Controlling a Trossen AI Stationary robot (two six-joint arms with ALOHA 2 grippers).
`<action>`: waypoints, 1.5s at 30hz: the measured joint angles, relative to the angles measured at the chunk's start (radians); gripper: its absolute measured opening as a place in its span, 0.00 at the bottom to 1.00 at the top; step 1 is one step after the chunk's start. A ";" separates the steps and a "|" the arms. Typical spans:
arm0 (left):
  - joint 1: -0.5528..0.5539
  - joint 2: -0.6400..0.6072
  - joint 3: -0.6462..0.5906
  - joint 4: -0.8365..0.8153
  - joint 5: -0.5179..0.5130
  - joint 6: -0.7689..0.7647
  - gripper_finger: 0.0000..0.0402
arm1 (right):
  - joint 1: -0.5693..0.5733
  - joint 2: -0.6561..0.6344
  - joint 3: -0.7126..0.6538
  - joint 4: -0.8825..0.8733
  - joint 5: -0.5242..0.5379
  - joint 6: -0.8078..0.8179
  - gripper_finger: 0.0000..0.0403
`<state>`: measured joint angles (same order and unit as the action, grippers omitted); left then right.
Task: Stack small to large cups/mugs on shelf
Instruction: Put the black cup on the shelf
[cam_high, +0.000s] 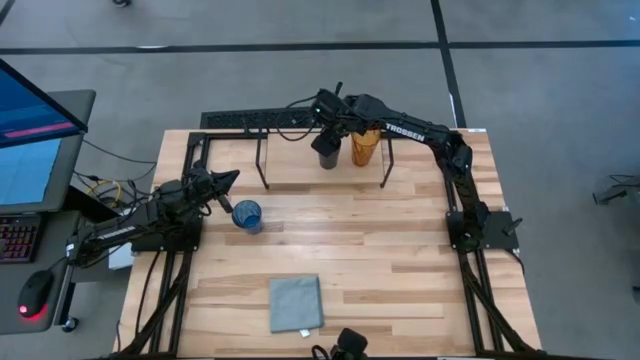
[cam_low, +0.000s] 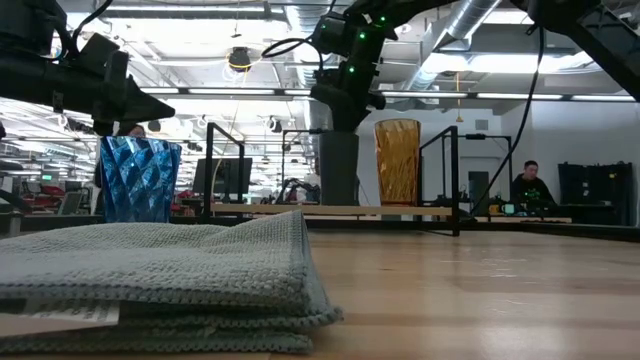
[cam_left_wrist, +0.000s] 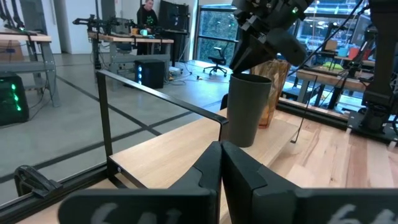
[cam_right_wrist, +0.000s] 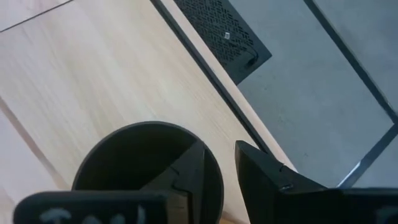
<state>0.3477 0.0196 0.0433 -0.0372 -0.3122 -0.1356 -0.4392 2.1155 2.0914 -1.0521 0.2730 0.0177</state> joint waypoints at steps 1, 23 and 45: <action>0.000 0.000 0.000 0.000 0.000 0.000 0.00 | -0.001 0.000 0.000 0.001 -0.008 0.000 0.28; 0.000 0.000 0.000 0.000 0.000 0.000 0.00 | -0.002 0.000 -0.006 0.029 -0.017 -0.026 0.28; 0.000 0.000 0.000 0.000 0.000 0.001 0.00 | -0.008 0.000 -0.006 -0.017 -0.052 -0.025 0.28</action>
<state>0.3476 0.0199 0.0433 -0.0372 -0.3125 -0.1349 -0.4476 2.1151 2.0850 -1.0687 0.2213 -0.0075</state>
